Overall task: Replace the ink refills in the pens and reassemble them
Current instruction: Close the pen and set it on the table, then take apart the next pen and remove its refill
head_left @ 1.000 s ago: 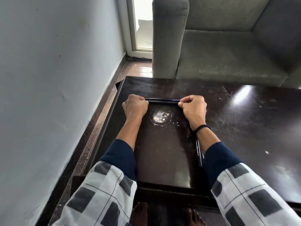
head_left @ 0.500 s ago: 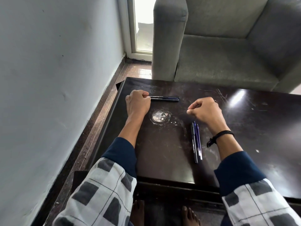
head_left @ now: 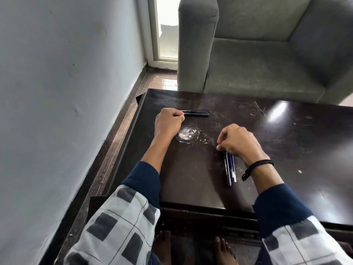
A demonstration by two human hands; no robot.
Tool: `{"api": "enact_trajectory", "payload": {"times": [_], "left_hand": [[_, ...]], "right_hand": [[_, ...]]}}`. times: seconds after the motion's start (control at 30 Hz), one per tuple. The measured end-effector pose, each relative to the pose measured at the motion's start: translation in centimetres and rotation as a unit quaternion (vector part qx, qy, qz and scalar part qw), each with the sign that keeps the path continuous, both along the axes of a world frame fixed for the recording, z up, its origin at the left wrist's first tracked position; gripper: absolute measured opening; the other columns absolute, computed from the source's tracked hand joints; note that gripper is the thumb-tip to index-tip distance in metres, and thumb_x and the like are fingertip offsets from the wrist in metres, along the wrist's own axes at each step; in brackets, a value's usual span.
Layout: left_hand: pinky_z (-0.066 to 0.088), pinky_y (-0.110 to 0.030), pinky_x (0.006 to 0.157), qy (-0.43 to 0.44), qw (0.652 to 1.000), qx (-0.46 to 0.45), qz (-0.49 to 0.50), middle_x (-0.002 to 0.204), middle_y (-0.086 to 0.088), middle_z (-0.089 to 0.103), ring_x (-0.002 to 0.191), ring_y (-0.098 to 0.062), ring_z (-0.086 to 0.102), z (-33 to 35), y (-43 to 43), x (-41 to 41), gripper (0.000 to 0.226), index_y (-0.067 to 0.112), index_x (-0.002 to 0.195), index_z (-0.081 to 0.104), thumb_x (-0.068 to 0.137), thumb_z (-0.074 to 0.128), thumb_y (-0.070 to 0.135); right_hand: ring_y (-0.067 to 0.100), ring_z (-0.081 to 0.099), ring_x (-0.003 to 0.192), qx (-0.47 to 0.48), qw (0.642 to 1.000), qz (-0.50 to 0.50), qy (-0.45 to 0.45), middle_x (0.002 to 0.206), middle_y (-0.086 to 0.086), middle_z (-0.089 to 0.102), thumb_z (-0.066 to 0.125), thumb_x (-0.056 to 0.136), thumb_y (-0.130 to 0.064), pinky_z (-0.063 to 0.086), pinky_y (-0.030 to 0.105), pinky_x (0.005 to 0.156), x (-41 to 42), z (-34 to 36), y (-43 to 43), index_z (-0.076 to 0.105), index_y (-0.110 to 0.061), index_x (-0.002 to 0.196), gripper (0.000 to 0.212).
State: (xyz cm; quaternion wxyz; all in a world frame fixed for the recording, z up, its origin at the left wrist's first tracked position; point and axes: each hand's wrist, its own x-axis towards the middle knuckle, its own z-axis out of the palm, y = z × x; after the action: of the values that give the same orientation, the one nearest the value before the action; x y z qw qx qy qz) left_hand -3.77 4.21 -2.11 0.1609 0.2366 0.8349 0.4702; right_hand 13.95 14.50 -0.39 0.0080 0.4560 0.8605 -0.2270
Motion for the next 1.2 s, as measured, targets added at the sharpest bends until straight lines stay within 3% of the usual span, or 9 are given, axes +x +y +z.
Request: {"api": "enact_trajectory", "payload": {"times": [0.17, 0.3, 0.5, 0.67, 0.83, 0.93, 1.0, 1.07, 1.2], "left_hand": [[0.051, -0.031, 0.096, -0.023, 1.000, 0.014, -0.010, 0.106, 0.011, 0.075, 0.103, -0.008, 0.066, 0.1, -0.9, 0.7, 0.015, 0.027, 0.100, 0.079, 0.089, 0.070, 0.023], [0.049, -0.025, 0.087, -0.047, 0.998, 0.037, -0.004, 0.099, 0.013, 0.074, 0.096, -0.003, 0.066, 0.2, -1.7, 1.5, 0.013, 0.027, 0.098, 0.079, 0.089, 0.071, 0.022], [0.053, -0.024, 0.082, -0.067, 0.997, 0.043, -0.015, 0.088, 0.015, 0.076, 0.089, -0.002, 0.069, -0.3, -2.4, 3.1, 0.010, 0.032, 0.086, 0.079, 0.086, 0.073, 0.024], [0.062, -0.035, 0.081, -0.122, 0.992, -0.015, -0.034, 0.084, 0.005, 0.076, 0.079, -0.013, 0.072, -1.0, -2.7, 4.2, 0.006, 0.028, 0.079, 0.078, 0.084, 0.075, 0.027], [0.061, -0.023, 0.061, -0.313, 0.946, 0.023, -0.080, 0.088, -0.010, 0.072, 0.070, -0.012, 0.069, 0.4, -2.7, 5.5, 0.017, 0.001, 0.101, 0.074, 0.089, 0.075, 0.012], [0.061, -0.025, 0.059, -0.330, 0.939, 0.079, -0.050, 0.088, -0.015, 0.071, 0.071, -0.017, 0.070, 1.3, -2.9, 5.3, 0.015, -0.004, 0.102, 0.073, 0.089, 0.072, 0.004], [0.063, -0.028, 0.063, -0.332, 0.936, 0.115, -0.025, 0.089, -0.017, 0.070, 0.073, -0.020, 0.069, 1.8, -3.0, 4.7, 0.006, 0.001, 0.091, 0.073, 0.090, 0.068, -0.002], [0.062, -0.026, 0.063, -0.326, 0.935, 0.141, -0.012, 0.089, -0.019, 0.068, 0.073, -0.019, 0.068, 2.1, -3.2, 4.1, 0.015, 0.004, 0.084, 0.072, 0.091, 0.064, -0.007], [0.061, -0.022, 0.061, -0.302, 0.942, 0.147, -0.003, 0.091, -0.018, 0.069, 0.073, -0.017, 0.068, 2.6, -3.5, 3.6, 0.017, -0.001, 0.102, 0.072, 0.090, 0.064, -0.010]], "right_hand": [[0.020, 0.070, 0.083, -0.083, 0.995, -0.004, 0.057, 0.075, -0.005, 0.072, 0.087, 0.074, -0.016, 0.057, 0.034, 0.080, -0.2, 0.2, 0.1, 0.073, -0.025, 0.072, 0.016], [0.026, 0.070, 0.091, -0.008, 0.999, -0.029, 0.043, 0.085, -0.002, 0.072, 0.085, 0.074, -0.020, 0.050, 0.030, 0.076, 0.3, -0.2, 0.1, 0.069, -0.027, 0.077, 0.017], [0.027, 0.067, 0.096, -0.021, 0.999, 0.019, 0.018, 0.097, -0.002, 0.071, 0.083, 0.075, -0.020, 0.044, 0.029, 0.075, -0.5, -1.2, -1.8, 0.067, -0.028, 0.091, 0.025], [0.023, 0.069, 0.089, -0.080, 0.994, 0.044, 0.067, 0.092, -0.003, 0.071, 0.077, 0.073, -0.013, 0.055, 0.033, 0.079, -1.5, -1.7, -3.5, 0.067, -0.027, 0.095, 0.027], [0.013, 0.062, 0.062, -0.193, 0.952, 0.003, 0.236, 0.074, 0.000, 0.072, 0.079, 0.062, -0.015, 0.058, 0.042, 0.070, -2.1, -1.7, -3.9, 0.067, -0.024, 0.085, 0.027], [0.010, 0.063, 0.060, -0.228, 0.925, -0.022, 0.301, 0.074, 0.001, 0.072, 0.081, 0.067, -0.008, 0.052, 0.031, 0.059, -2.3, -1.6, -4.1, 0.068, -0.023, 0.090, 0.030], [0.011, 0.063, 0.059, -0.298, 0.889, -0.060, 0.341, 0.077, 0.005, 0.070, 0.081, 0.076, 0.001, 0.050, 0.025, 0.052, -2.5, -1.5, -4.4, 0.067, -0.018, 0.093, 0.029], [0.013, 0.067, 0.060, -0.385, 0.852, -0.088, 0.345, 0.083, 0.006, 0.071, 0.077, 0.086, -0.001, 0.053, 0.024, 0.051, -2.6, -1.2, -4.7, 0.066, -0.015, 0.095, 0.020], [0.009, 0.064, 0.054, -0.444, 0.825, -0.091, 0.338, 0.077, 0.004, 0.071, 0.069, 0.096, -0.007, 0.049, 0.018, 0.046, -3.1, -1.2, -5.2, 0.066, -0.013, 0.098, 0.007]]}}
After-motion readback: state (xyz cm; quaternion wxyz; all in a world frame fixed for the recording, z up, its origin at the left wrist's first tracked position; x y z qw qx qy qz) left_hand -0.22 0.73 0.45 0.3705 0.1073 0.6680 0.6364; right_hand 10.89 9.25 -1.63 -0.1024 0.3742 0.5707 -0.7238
